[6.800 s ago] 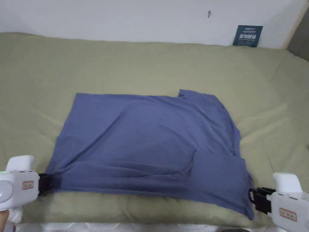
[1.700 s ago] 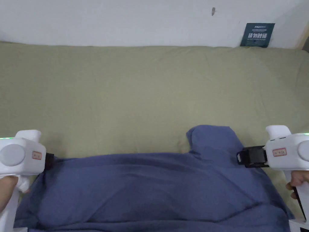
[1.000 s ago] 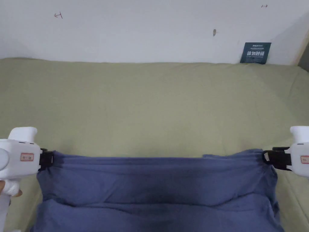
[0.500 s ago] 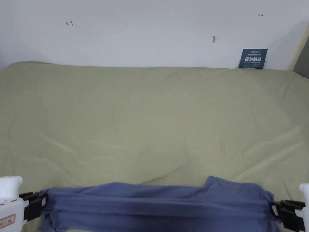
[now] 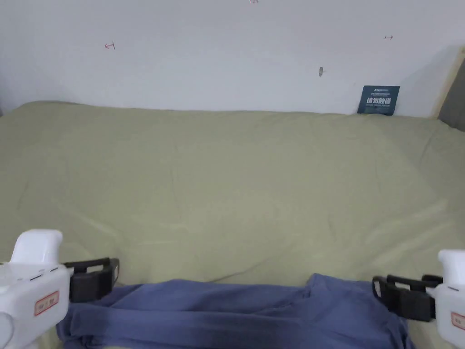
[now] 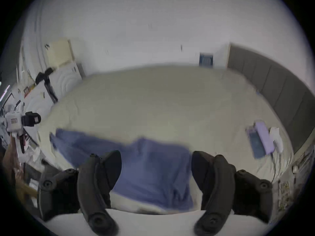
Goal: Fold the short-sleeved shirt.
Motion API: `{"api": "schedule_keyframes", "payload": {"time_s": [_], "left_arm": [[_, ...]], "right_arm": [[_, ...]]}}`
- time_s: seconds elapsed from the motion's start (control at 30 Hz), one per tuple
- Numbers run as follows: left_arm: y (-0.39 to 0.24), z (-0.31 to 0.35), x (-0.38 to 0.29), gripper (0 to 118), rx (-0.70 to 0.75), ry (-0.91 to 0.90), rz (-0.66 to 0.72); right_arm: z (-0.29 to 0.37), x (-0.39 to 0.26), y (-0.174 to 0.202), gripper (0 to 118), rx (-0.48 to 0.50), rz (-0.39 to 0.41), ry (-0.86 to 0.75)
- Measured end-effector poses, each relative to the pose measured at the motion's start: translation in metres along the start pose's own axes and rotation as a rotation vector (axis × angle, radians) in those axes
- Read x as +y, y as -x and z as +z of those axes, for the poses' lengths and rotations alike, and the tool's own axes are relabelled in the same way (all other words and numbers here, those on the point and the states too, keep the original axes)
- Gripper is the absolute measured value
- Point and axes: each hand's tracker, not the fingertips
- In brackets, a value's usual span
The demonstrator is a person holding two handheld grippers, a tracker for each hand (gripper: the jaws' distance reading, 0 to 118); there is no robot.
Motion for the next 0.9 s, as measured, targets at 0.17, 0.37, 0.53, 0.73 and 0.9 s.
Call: {"api": "schedule_keyframes", "payload": {"time_s": [0.17,0.37,0.53,0.73,0.9], "left_arm": [[-0.070,0.020,0.032,0,0.089,-0.305,-0.033],[-0.112,0.031,0.030,0,0.056,-0.369,0.043],[-0.094,0.035,0.037,0,0.007,-0.352,0.034],[0.017,-0.015,0.024,0,-0.263,0.075,0.276],[0.097,-0.069,-0.022,0,-0.296,0.400,0.404]], "right_arm": [[0.031,0.030,0.072,0,-0.086,0.079,-0.355],[0.029,0.024,0.103,0,-0.108,0.126,-0.449],[0.033,0.021,0.118,0,-0.139,0.137,-0.483],[0.041,0.008,0.146,0,-0.171,0.145,-0.504],[0.033,-0.003,0.144,0,-0.209,0.148,-0.505]]}}
